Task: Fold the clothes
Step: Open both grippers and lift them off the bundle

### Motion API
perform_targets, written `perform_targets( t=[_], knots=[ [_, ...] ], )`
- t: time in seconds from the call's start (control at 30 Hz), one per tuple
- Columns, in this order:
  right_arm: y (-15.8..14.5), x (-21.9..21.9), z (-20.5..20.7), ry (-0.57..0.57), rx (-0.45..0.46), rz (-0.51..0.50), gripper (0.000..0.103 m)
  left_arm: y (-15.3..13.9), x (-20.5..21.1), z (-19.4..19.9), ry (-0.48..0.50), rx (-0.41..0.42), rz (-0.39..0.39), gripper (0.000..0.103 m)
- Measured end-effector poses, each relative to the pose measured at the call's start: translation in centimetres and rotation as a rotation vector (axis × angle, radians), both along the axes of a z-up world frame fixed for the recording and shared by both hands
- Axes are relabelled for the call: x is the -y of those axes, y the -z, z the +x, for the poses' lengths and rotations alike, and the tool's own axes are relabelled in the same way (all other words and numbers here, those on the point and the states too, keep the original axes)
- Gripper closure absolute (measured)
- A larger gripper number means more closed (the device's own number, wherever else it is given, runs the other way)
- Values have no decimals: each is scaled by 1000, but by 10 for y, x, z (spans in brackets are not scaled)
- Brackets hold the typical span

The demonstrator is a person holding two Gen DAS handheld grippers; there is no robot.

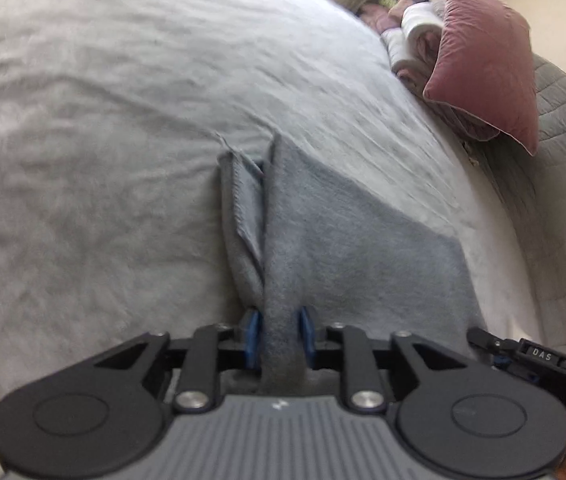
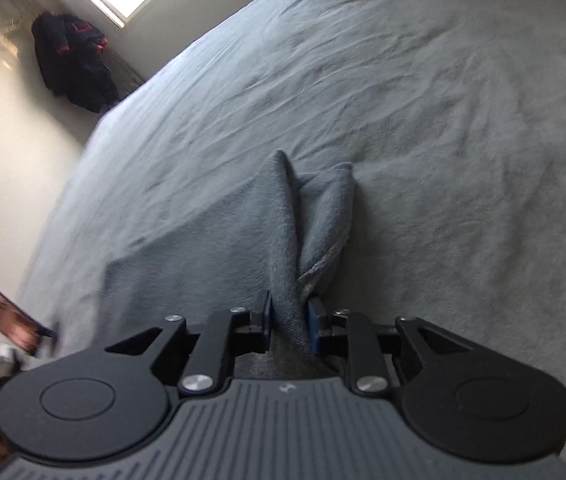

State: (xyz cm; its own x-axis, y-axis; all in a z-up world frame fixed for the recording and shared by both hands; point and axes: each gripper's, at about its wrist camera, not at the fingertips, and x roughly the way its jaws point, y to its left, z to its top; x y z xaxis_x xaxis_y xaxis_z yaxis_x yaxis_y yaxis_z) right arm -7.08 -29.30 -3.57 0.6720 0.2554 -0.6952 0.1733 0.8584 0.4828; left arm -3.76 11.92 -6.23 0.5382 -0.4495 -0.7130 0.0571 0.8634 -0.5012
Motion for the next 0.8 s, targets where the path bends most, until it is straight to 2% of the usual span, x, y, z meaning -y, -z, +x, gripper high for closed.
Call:
perform_targets(
  t=[0.1, 0.17, 0.2, 0.3, 0.37, 0.53, 0.7, 0.8],
  knots=[
    [7, -10, -4, 19, 53, -113, 55, -7, -4, -6, -54, 99, 28, 53],
    [6, -14, -4, 41, 103, -172, 53, -18, -1, -7, -88, 213, 57, 45],
    [4, -17, -3, 48, 143, -205, 53, -23, 0, -7, -103, 275, 74, 43],
    [0, -31, 1, 42, 298, -305, 53, -32, 23, -2, -72, 440, 153, 46],
    [-2, -44, 8, -5, 386, -361, 53, -31, 42, 5, -23, 494, 186, 46],
    [6, -72, 36, -131, 454, -436, 53, -20, 84, 25, 75, 513, 253, 46],
    [31, -75, 55, -191, 399, -527, 53, 8, 99, 44, 91, 430, 328, 46],
    [39, -55, 57, -172, 375, -511, 48, 18, 98, 45, 112, 433, 363, 43]
  ],
)
